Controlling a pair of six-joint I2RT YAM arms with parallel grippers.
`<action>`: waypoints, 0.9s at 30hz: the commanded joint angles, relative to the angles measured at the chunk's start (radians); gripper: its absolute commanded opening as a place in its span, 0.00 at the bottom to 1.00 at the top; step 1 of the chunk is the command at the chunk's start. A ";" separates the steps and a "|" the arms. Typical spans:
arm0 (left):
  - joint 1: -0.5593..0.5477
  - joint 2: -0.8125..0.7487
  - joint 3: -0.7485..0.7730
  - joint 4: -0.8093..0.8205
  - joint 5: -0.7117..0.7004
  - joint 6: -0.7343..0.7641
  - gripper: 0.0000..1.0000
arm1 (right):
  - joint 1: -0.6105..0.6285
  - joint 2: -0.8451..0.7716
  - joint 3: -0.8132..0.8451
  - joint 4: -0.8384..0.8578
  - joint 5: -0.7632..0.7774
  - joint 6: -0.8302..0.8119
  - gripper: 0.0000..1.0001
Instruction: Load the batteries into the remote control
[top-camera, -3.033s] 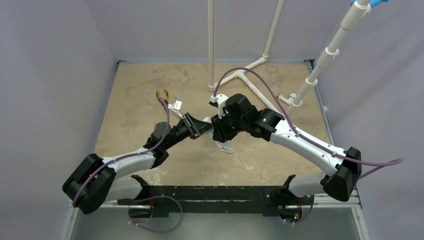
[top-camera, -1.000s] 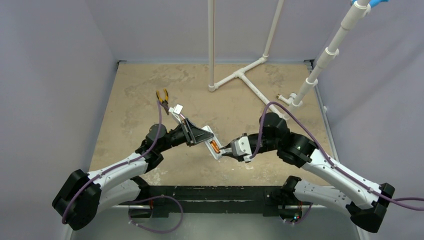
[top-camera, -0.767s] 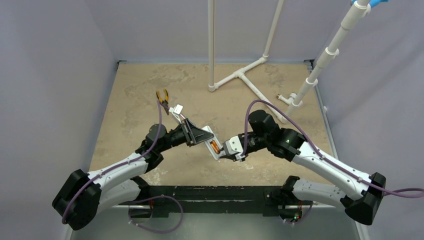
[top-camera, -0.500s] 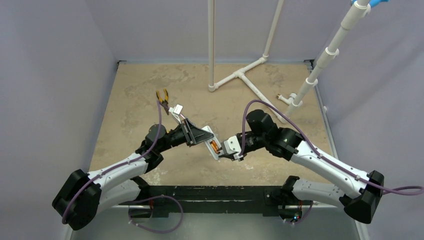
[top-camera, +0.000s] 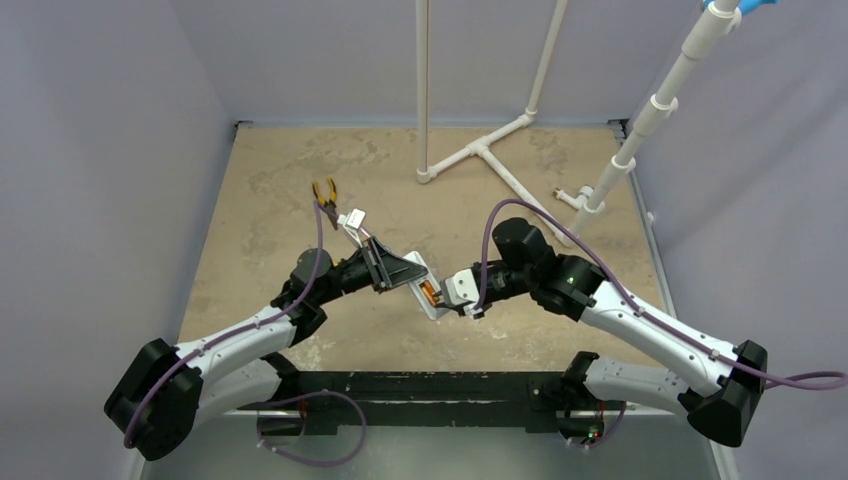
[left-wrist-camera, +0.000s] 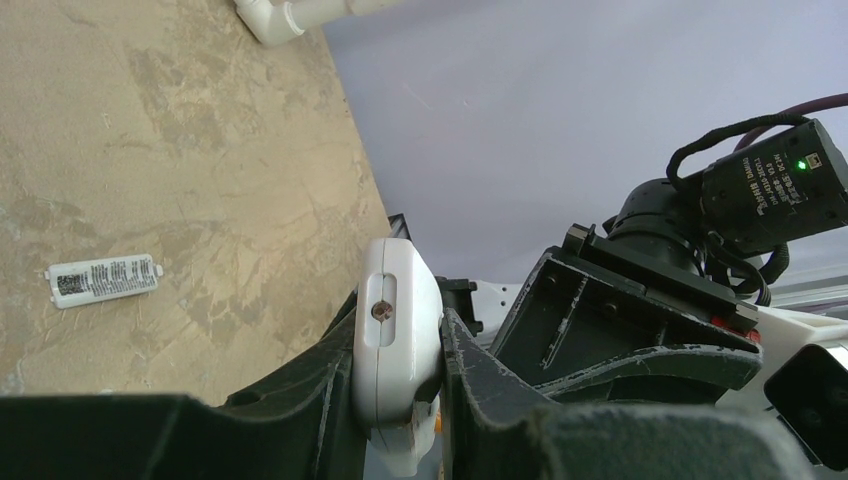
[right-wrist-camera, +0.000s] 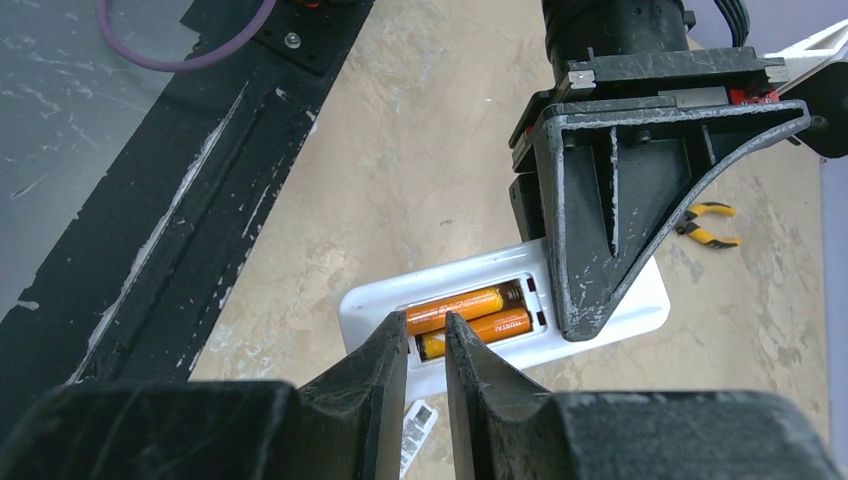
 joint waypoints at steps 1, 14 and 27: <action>0.005 -0.014 -0.005 0.075 0.009 -0.012 0.00 | 0.001 0.007 0.028 -0.003 0.007 -0.010 0.19; 0.005 -0.014 -0.003 0.079 0.004 -0.009 0.00 | 0.001 0.034 0.031 -0.008 0.020 -0.009 0.17; 0.006 -0.011 -0.004 0.078 0.001 -0.008 0.00 | 0.001 0.063 0.033 0.029 0.027 0.024 0.06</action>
